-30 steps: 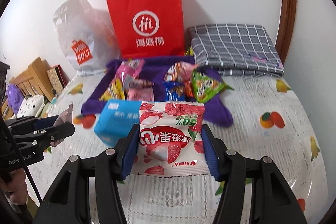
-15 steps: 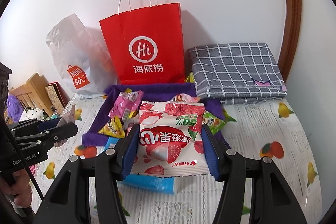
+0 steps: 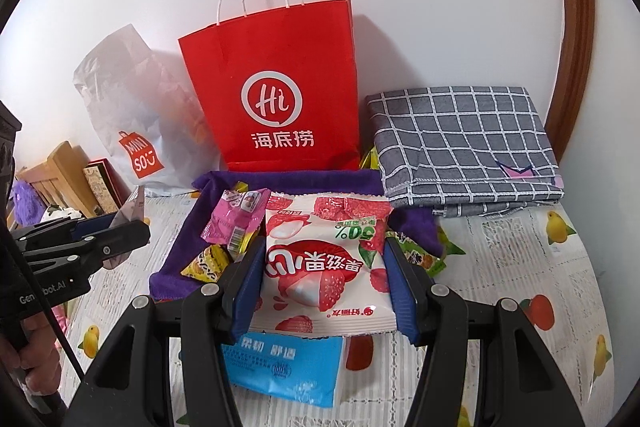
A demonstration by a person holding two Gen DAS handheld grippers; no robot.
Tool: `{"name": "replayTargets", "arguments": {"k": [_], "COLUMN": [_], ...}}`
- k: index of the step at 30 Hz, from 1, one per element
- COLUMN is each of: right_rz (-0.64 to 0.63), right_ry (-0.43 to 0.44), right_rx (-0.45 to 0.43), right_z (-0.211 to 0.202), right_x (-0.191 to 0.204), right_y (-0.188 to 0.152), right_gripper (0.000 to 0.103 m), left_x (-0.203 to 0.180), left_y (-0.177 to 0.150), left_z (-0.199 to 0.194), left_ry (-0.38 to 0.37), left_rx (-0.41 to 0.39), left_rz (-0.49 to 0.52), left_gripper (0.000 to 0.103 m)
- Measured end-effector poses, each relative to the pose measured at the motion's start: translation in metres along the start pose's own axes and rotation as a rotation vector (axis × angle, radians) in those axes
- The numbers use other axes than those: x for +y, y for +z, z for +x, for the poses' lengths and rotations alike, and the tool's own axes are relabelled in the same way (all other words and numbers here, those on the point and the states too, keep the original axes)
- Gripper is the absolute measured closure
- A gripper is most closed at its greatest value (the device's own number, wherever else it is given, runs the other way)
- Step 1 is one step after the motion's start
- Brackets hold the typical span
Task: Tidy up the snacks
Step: 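Carry both bags over the purple towel with both tools, then lower both bags onto the towel and open both tools to release them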
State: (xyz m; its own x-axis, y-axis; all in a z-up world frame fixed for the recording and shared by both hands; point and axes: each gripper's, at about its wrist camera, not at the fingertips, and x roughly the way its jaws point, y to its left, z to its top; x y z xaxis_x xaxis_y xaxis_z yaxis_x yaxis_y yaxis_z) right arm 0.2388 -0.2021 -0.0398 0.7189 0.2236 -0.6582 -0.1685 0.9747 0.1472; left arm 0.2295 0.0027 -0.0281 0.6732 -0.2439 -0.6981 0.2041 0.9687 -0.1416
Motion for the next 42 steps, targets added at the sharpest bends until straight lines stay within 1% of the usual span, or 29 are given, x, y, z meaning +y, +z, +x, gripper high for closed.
{"name": "replayTargets", "arguments": {"k": [15,21,26,30,35,42], "right_rz": [0.032,0.052,0.064,0.059,0.077,0.115], "right_ry": [-0.009,-0.004,0.002,0.006,0.016,0.019], "right_rx": [-0.008,0.006,0.034,0.037,0.06,0.101], "right_z": [0.029,0.047,0.069,0.081,0.101,0.124], "right_x": [-0.018,-0.024,-0.027,-0.029,-0.033,-0.041], "right_y": [0.023,0.029,0.027,0.024,0.013,-0.004], "right_gripper": [0.046,0.046,0.046,0.046,0.046,0.046], "left_x": [0.005,0.009,0.015,0.023,0.03,0.034], "left_y": [0.033,0.039,0.038,0.034,0.026,0.021], "left_z": [0.024,0.04,0.06,0.074,0.095,0.107], "left_ry": [-0.014,-0.02,-0.022,-0.028,-0.021,-0.023], "left_rx": [-0.015,-0.007,0.017,0.04,0.096,0.117], "left_rz": [-0.01,-0.009,-0.016,-0.032,-0.047,-0.053], "left_gripper": [0.069,0.069,0.069,0.069,0.069,0.069]}}
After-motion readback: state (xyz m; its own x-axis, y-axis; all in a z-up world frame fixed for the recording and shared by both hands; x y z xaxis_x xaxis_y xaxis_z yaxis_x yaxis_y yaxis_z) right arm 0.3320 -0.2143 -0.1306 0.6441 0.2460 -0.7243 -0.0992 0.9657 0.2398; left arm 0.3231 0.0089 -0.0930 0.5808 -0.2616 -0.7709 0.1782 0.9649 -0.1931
